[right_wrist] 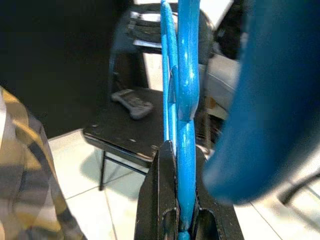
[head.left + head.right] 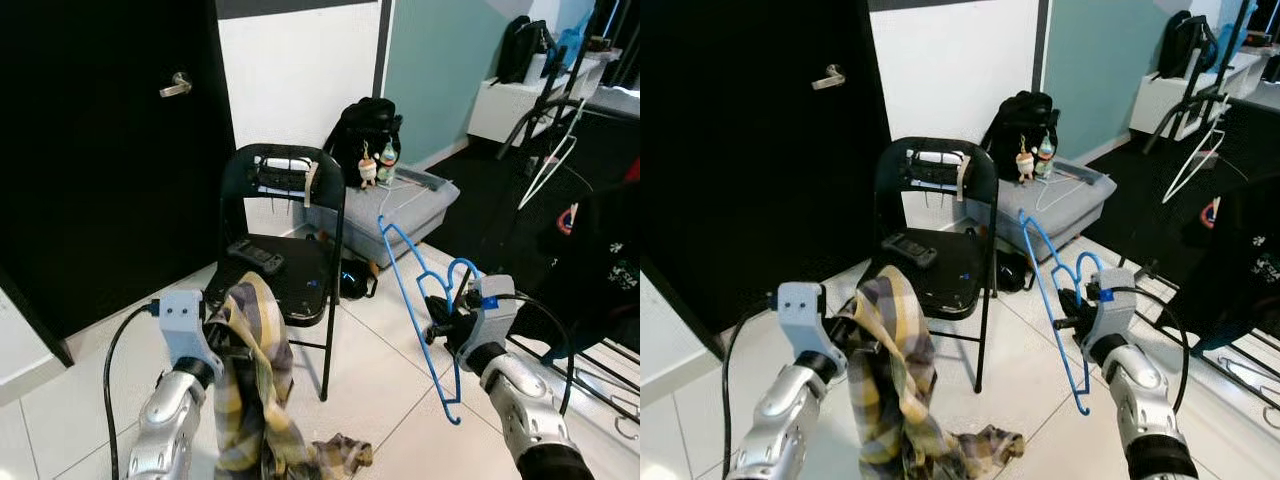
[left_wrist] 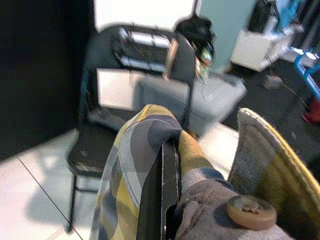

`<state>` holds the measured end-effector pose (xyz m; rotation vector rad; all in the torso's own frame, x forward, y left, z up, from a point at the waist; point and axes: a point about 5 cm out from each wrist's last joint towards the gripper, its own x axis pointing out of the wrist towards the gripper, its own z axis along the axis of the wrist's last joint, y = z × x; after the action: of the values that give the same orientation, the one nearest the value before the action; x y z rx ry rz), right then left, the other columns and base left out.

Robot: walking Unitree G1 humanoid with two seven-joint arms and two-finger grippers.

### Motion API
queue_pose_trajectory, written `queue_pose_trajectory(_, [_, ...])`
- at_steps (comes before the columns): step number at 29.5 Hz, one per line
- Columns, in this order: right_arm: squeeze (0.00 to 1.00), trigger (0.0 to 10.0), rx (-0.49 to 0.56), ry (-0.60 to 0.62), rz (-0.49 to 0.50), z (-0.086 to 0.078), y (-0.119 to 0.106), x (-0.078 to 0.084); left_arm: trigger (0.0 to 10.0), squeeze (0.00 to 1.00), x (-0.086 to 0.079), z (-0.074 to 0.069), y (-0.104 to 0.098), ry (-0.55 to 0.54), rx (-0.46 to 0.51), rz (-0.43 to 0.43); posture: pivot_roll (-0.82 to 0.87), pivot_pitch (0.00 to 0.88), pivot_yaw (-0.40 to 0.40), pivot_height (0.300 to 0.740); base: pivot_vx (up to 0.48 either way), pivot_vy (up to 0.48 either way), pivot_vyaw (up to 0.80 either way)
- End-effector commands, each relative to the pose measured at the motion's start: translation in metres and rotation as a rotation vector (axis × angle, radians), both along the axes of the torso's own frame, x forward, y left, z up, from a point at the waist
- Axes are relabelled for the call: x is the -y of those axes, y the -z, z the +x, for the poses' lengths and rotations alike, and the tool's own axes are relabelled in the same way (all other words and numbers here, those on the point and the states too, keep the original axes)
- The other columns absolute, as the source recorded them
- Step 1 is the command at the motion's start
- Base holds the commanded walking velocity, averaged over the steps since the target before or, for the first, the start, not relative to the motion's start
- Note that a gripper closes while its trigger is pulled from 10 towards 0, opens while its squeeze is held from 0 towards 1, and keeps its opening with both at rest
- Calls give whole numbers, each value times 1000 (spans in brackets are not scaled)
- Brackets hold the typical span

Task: Hang hanger

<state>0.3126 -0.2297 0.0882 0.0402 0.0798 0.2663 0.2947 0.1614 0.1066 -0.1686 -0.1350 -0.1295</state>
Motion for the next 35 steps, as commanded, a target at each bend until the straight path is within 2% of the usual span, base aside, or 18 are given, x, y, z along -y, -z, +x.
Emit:
queue_pose_trajectory(1, [0,10000,58,-49,5,6,-11,-12,10000,0,3,12,-43,2,148,16,-46,0,-18,740,0,0,750])
queue_pose_trajectory(3, [0,10000,102,-86,0,11,-23,-22,10000,0,5,19,-80,12,257,29,-46,0,-15,740,0,0,750])
queue_pose_trajectory(4, [0,10000,102,-86,0,11,-23,-22,10000,0,5,19,-80,12,257,29,-46,0,-15,740,0,0,750])
queue_pose_trajectory(6, [0,10000,147,-114,-2,16,-35,-30,10000,0,2,24,-113,3,356,42,-48,0,-10,740,0,0,750])
queue_pose_trajectory(9, [0,10000,205,-151,-6,19,-50,-40,10000,0,-18,29,-155,-79,470,69,-51,0,-5,740,0,0,750])
queue_pose_trajectory(13, [0,10000,229,-179,-9,19,-56,-46,10000,0,-33,30,-177,-148,523,72,-52,0,-2,740,0,0,750])
queue_pose_trajectory(16, [0,10000,252,-241,-29,16,-62,-58,10000,0,-62,26,-205,-308,585,107,-49,0,-2,740,0,0,750])
queue_pose_trajectory(17, [0,10000,252,-241,-29,16,-62,-58,10000,0,-62,26,-205,-308,585,107,-49,0,-2,740,0,0,750])
queue_pose_trajectory(19, [0,10000,254,-273,-43,15,-62,-65,10000,0,-77,21,-216,-397,600,130,-49,0,-2,740,0,0,750])
queue_pose_trajectory(21, [0,10000,254,-273,-43,15,-62,-65,10000,0,-77,21,-216,-397,600,130,-49,0,-2,740,0,0,750])
queue_pose_trajectory(23, [0,10000,252,-300,-53,12,-61,-72,10000,0,-98,14,-229,-515,602,206,-41,0,2,740,0,0,750])
queue_pose_trajectory(25, [0,10000,248,-312,-55,10,-60,-75,10000,0,-116,8,-238,-616,598,228,-39,0,1,740,0,0,750])
queue_pose_trajectory(26, [0,10000,248,-312,-55,10,-60,-75,10000,0,-116,8,-238,-616,598,228,-39,0,1,740,0,0,750])
queue_pose_trajectory(29, [0,10000,242,-320,-61,8,-59,-76,10000,0,-134,0,-243,-712,595,240,-38,0,2,740,0,0,750])
queue_pose_trajectory(32, [0,10000,231,-329,-68,7,-58,-77,10000,0,-157,-11,-239,-860,557,264,-30,0,-3,740,0,0,750])
queue_pose_trajectory(33, [0,10000,231,-329,-68,7,-58,-77,10000,0,-157,-11,-239,-860,557,264,-30,0,-3,740,0,0,750])
queue_pose_trajectory(34, [0,10000,221,-335,-75,7,-56,-80,10000,0,-163,-10,-221,-889,485,229,-25,0,-8,740,0,0,750])
queue_pose_trajectory(35, [0,10000,221,-335,-75,7,-56,-80,10000,0,-163,-10,-221,-889,485,229,-25,0,-8,740,0,0,750])
